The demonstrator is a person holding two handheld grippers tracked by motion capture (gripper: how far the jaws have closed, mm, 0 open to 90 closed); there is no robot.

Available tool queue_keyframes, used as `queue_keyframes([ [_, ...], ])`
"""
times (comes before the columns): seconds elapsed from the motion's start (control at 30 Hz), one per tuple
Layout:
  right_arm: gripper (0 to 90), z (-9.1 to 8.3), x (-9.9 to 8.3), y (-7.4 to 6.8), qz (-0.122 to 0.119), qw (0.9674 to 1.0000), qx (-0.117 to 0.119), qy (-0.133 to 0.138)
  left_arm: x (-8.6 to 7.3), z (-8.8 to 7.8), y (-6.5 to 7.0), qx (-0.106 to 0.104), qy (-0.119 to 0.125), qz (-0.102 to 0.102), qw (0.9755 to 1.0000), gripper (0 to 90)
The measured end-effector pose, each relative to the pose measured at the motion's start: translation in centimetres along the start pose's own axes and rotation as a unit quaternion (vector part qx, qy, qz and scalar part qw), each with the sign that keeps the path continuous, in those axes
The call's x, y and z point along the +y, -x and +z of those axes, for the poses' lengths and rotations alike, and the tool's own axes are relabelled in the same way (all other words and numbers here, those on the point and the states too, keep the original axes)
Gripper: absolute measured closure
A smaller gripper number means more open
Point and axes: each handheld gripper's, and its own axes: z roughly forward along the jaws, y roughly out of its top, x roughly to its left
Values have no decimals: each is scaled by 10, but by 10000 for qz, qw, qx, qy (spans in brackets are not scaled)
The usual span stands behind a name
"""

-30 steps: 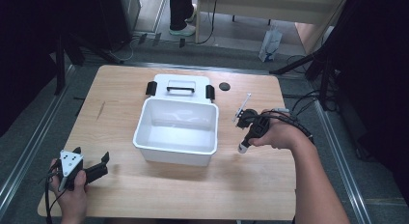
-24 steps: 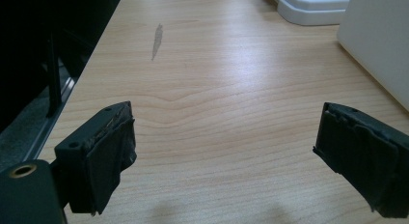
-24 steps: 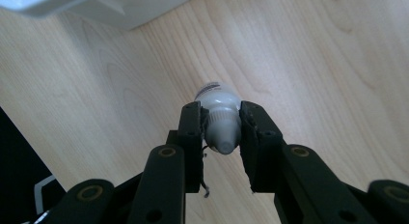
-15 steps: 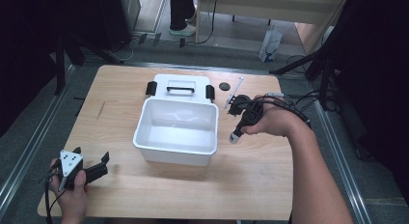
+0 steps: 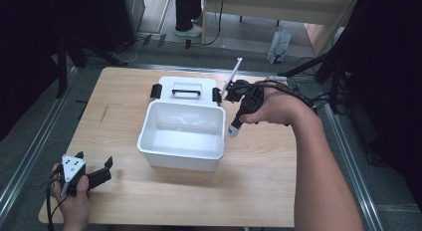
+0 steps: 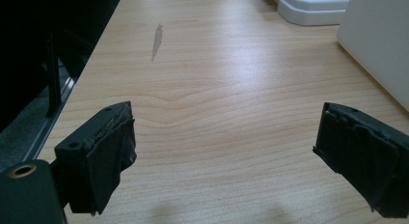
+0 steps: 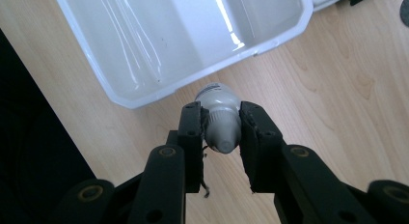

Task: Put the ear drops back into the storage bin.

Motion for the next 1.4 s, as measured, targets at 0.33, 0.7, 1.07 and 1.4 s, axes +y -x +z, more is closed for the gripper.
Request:
queue_keyframes([
  [0.33,724,-10,29,-16,-277,9996,15,75,0,0,0,-4,18,-26,10000,76],
  [0.7,724,10,50,-25,-570,9983,71,-34,0,0,0,-7,16,-24,10000,76],
  [1.07,723,46,46,-23,-728,9972,109,-150,0,0,0,-9,14,-23,10000,76],
  [1.4,722,71,39,-19,-922,9955,-34,-216,0,0,0,-7,11,-12,10000,76],
])
